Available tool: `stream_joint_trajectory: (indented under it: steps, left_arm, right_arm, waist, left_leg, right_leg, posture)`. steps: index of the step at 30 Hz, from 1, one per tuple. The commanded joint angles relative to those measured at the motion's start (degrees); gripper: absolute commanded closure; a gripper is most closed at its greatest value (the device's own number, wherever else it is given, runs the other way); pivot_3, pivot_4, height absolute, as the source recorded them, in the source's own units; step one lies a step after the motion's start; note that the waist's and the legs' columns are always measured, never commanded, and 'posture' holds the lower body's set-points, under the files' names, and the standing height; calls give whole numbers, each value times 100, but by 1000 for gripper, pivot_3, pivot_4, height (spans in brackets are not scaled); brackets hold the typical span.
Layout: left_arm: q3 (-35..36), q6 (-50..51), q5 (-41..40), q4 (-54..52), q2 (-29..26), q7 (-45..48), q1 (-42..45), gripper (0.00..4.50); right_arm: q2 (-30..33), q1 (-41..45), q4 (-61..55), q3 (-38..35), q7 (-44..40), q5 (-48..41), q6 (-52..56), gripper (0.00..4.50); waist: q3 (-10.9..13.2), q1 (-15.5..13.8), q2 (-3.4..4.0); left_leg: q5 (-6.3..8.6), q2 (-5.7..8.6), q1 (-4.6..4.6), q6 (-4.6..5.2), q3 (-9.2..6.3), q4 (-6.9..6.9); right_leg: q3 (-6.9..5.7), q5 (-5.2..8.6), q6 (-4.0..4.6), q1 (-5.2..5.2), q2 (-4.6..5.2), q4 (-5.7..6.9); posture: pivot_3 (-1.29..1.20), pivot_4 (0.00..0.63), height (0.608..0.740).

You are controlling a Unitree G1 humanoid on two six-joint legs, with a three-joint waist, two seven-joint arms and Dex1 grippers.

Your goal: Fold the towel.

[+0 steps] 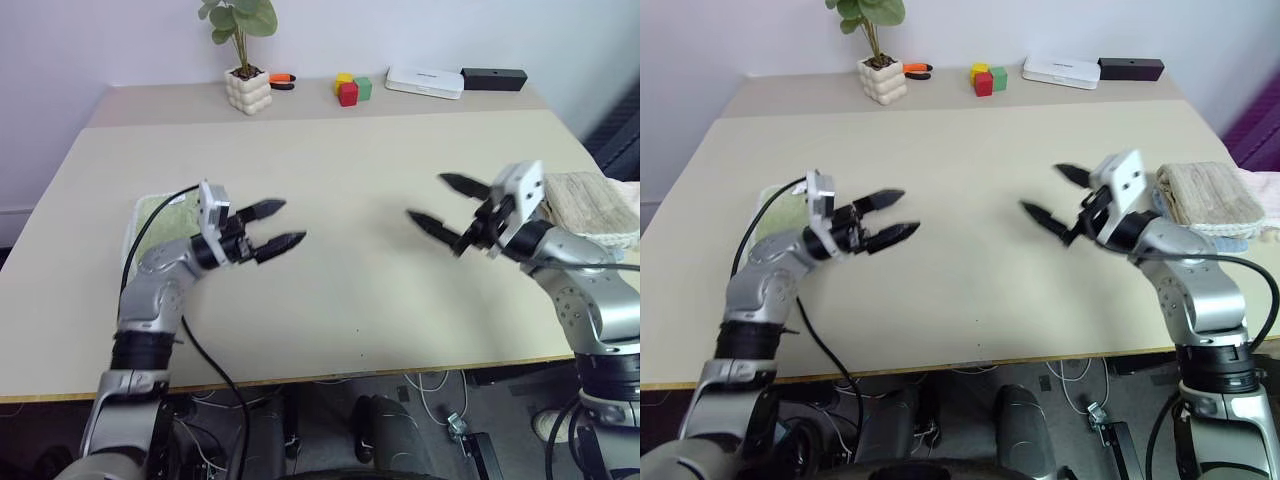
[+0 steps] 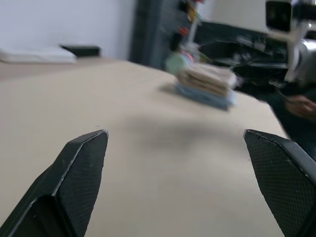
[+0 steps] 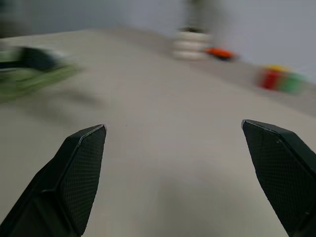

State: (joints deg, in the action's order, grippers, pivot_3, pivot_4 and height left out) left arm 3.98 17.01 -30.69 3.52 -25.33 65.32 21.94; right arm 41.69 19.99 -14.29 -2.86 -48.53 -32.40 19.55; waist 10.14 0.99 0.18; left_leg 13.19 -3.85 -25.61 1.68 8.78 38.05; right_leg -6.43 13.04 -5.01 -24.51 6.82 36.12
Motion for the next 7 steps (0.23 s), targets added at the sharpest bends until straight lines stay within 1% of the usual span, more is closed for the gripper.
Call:
stream_joint_trajectory:
  steps: [1,5,7]
  left_arm:
    - [84,155,-141,-674,-184,-116,-236,0]
    - [137,277,-50,-1179,-658,-114,-768,0]
    - [126,234,-10,-1266,-746,-217,-877,0]
  right_arm:
    - [149,-39,-338,70,-643,-62,-141,27]
    - [239,-145,-277,35,-1124,-77,-169,27]
    - [246,-82,-160,-6,-1263,-121,-147,27]
  waist:
    - [1,-49,-3]
    - [3,-91,-10]
    - [3,-93,-10]
  left_leg:
    - [-1,0,1,-2,-2,1]
    - [3,-3,0,1,-10,9]
    - [5,-2,-3,3,-6,9]
  right_leg:
    - [-1,1,1,2,0,0]
    - [-2,13,24,7,9,-14]
    - [-1,13,24,5,14,-14]
  posture:
    - [0,150,740]
    - [0,150,740]
    - [0,150,740]
